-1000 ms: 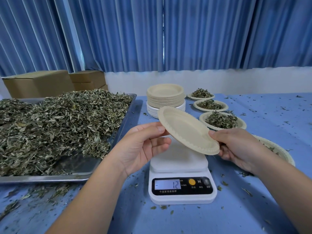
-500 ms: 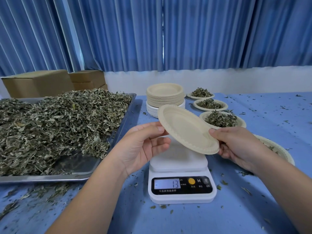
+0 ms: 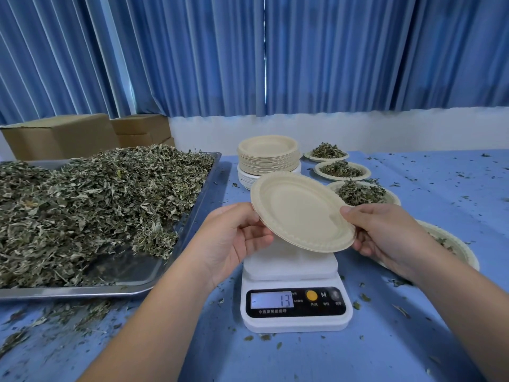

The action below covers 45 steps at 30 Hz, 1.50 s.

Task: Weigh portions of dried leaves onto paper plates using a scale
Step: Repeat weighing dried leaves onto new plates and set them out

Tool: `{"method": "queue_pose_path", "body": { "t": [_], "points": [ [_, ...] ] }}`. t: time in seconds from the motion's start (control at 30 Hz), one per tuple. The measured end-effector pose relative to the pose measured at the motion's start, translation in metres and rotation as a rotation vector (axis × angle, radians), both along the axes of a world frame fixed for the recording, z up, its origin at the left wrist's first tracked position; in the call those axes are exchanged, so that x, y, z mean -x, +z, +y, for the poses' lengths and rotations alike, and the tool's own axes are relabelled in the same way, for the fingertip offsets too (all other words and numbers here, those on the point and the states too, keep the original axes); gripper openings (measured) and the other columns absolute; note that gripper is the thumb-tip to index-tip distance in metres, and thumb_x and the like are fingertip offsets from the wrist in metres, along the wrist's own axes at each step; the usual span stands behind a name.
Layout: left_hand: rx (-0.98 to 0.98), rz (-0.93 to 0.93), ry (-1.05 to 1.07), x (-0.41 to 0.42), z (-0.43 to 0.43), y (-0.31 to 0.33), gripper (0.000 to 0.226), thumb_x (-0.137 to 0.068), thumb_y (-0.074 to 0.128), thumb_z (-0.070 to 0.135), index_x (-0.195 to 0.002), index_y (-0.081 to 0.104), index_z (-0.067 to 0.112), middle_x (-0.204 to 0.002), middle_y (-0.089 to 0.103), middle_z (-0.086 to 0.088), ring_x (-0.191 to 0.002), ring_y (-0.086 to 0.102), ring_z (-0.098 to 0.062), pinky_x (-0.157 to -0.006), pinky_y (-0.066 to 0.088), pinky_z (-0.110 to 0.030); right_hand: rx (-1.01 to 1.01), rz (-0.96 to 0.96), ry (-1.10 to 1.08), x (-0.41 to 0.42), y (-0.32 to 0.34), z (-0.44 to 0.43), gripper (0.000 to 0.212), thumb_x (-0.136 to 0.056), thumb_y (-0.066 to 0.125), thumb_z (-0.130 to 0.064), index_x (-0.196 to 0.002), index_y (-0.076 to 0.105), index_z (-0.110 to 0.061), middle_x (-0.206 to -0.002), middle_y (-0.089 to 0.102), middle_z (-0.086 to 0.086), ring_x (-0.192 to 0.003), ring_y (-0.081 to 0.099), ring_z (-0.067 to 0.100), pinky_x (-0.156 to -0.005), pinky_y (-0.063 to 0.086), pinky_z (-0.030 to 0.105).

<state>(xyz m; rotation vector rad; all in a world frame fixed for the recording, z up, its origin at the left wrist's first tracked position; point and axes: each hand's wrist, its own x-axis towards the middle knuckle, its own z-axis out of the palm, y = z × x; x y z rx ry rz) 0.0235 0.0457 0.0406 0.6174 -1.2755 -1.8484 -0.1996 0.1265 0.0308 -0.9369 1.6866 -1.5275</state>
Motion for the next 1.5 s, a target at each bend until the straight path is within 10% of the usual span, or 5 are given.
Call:
{"method": "queue_pose_path", "body": {
  "t": [0.67, 1.27, 1.5],
  "points": [
    [0.074, 0.180, -0.075, 0.000, 0.002, 0.004, 0.028, -0.076, 0.063, 0.004, -0.103, 0.063, -0.001, -0.081, 0.070, -0.010, -0.066, 0.066, -0.014, -0.060, 0.055, -0.023, -0.041, -0.101, 0.156, -0.001, -0.004, -0.002, 0.021, -0.092, 0.062, -0.012, -0.090, 0.068, 0.008, -0.060, 0.057, 0.013, -0.041, 0.051, 0.013, -0.036, 0.040, 0.020],
    [0.180, -0.227, 0.356, 0.005, 0.001, -0.003, 0.006, -0.090, 0.061, 0.000, -0.090, 0.056, 0.003, -0.062, 0.067, -0.007, -0.051, 0.066, -0.023, -0.050, 0.055, -0.032, 0.048, -0.081, 0.033, -0.006, 0.004, 0.000, 0.018, -0.089, 0.067, -0.012, -0.090, 0.062, 0.005, -0.055, 0.059, 0.007, -0.040, 0.054, 0.017, -0.035, 0.041, 0.022],
    [0.099, 0.015, 0.565, -0.009, -0.010, 0.013, 0.007, -0.091, 0.062, 0.003, -0.096, 0.058, 0.005, -0.081, 0.072, -0.011, -0.059, 0.068, -0.021, -0.053, 0.058, -0.031, 0.159, -0.287, -0.115, 0.010, 0.009, 0.001, 0.021, -0.090, 0.065, -0.011, -0.074, 0.052, -0.006, -0.045, 0.048, 0.003, -0.034, 0.046, 0.013, -0.031, 0.034, 0.020]
  ]
}}
